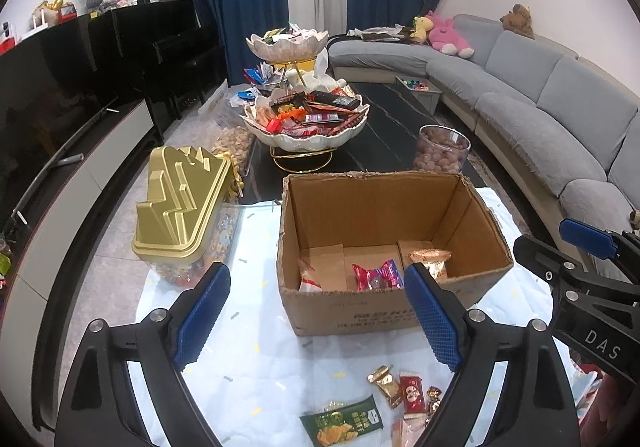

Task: Organize snacks
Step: 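Withdraw both open tools up and out of the box, then move the left tool toward the green cracker packet while the right tool approaches the red foil chocolate, then close the left tool on the green cracker packet while the right tool grasps the red foil chocolate, then lift the green cracker packet with the left tool while the right tool holds the red foil chocolate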

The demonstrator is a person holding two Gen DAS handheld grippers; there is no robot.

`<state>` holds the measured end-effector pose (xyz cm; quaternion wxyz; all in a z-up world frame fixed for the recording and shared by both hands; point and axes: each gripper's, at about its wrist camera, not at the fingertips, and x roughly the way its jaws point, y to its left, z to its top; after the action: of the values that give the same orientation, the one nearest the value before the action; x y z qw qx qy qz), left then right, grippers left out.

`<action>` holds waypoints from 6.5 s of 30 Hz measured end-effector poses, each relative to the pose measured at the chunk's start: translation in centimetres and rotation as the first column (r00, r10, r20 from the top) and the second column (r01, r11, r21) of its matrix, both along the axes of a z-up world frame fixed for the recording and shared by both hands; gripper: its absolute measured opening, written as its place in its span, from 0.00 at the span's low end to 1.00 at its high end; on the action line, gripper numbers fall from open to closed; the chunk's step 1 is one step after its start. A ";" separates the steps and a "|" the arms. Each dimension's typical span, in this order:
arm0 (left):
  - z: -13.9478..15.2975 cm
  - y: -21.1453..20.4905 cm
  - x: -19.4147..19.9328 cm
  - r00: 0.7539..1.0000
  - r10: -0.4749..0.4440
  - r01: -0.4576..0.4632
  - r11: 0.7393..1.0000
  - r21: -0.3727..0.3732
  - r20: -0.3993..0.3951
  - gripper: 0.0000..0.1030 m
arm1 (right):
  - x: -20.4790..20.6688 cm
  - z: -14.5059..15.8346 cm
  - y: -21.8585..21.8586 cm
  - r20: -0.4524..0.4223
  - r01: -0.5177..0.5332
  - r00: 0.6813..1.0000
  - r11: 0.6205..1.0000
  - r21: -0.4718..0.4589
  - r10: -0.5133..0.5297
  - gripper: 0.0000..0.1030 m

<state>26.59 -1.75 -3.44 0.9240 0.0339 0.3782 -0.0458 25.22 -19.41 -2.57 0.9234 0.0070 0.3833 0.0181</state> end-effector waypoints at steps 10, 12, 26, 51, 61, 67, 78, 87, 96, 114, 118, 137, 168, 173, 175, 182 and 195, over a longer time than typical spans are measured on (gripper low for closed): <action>-0.3 0.3 -2.8 1.000 -0.005 0.005 1.000 -0.003 -0.004 0.88 | -2.3 -0.4 0.1 -0.009 -0.002 1.000 1.000 0.010 0.002 0.62; -0.6 0.4 -3.3 1.000 -0.003 0.002 1.000 -0.005 -0.013 0.88 | -2.9 -0.7 0.1 -0.015 -0.003 1.000 1.000 0.008 0.003 0.62; -2.7 0.9 -6.4 0.998 0.008 -0.009 1.000 -0.012 -0.055 0.88 | -5.4 -2.8 0.4 -0.060 -0.010 0.998 1.000 0.007 0.010 0.62; -8.6 -0.7 -8.1 0.983 0.024 -0.020 1.000 0.022 -0.182 0.90 | -6.6 -8.2 -0.2 -0.192 -0.026 0.981 1.000 0.001 0.026 0.62; -11.0 -0.9 -7.9 0.971 0.028 -0.021 0.999 0.034 -0.238 0.90 | -7.1 -10.9 0.0 -0.257 -0.050 0.965 0.999 -0.003 0.048 0.62; -12.2 -1.1 -7.6 0.962 0.030 -0.023 0.999 0.030 -0.271 0.90 | -7.0 -12.0 0.3 -0.291 -0.076 0.954 0.997 -0.013 0.069 0.62; -14.4 -1.4 -6.3 0.942 0.045 -0.041 0.999 0.020 -0.332 0.90 | -6.3 -14.4 0.6 -0.355 -0.095 0.931 0.995 -0.004 0.088 0.62; -16.4 -1.6 -4.7 0.920 0.060 -0.057 0.998 0.018 -0.388 0.89 | -4.8 -16.3 0.3 -0.416 -0.088 0.904 0.995 0.045 0.099 0.58; -18.3 -1.8 -3.7 0.898 0.066 -0.058 0.998 0.033 -0.436 0.86 | -3.7 -18.2 1.0 -0.475 -0.144 0.866 0.987 0.065 0.157 0.55; -20.5 -0.4 -1.9 0.882 0.089 -0.090 0.996 0.019 -0.463 0.77 | -2.4 -20.4 3.0 -0.502 -0.171 0.842 0.980 0.099 0.197 0.39; -20.5 -0.2 -2.7 0.885 0.086 -0.094 0.996 0.004 -0.457 0.75 | -2.1 -20.7 3.7 -0.498 -0.178 0.842 0.978 0.108 0.208 0.30; -18.0 -0.4 -5.0 0.899 0.038 -0.072 0.995 -0.062 -0.437 0.06 | -3.0 -19.7 2.7 -0.466 -0.153 0.861 0.978 0.142 0.203 0.24; -18.5 -1.8 -3.4 0.891 0.086 -0.093 0.996 0.006 -0.445 0.80 | -2.8 -18.8 1.3 -0.445 -0.124 0.879 0.982 0.140 0.174 0.24; -19.4 -2.1 -3.0 0.880 0.098 -0.095 0.995 0.029 -0.464 0.81 | -2.6 -19.2 1.1 -0.450 -0.118 0.877 0.983 0.143 0.170 0.24; -19.8 -2.2 -2.8 0.877 0.103 -0.097 0.995 0.037 -0.470 0.83 | -2.6 -19.4 1.2 -0.453 -0.116 0.875 0.983 0.143 0.170 0.24; -20.6 -2.1 -2.1 0.878 0.107 -0.101 0.994 0.037 -0.466 0.83 | -2.5 -20.2 1.2 -0.466 -0.109 0.869 0.982 0.151 0.168 0.24; -19.8 -1.6 -3.0 0.890 0.086 -0.090 0.996 0.014 -0.447 0.71 | -2.7 -19.8 1.4 -0.455 -0.122 0.873 0.982 0.147 0.176 0.24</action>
<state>23.60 -3.39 -23.22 0.8135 0.0021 0.5815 -0.0118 22.57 -18.02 -22.37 0.7981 0.0340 0.5916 0.1089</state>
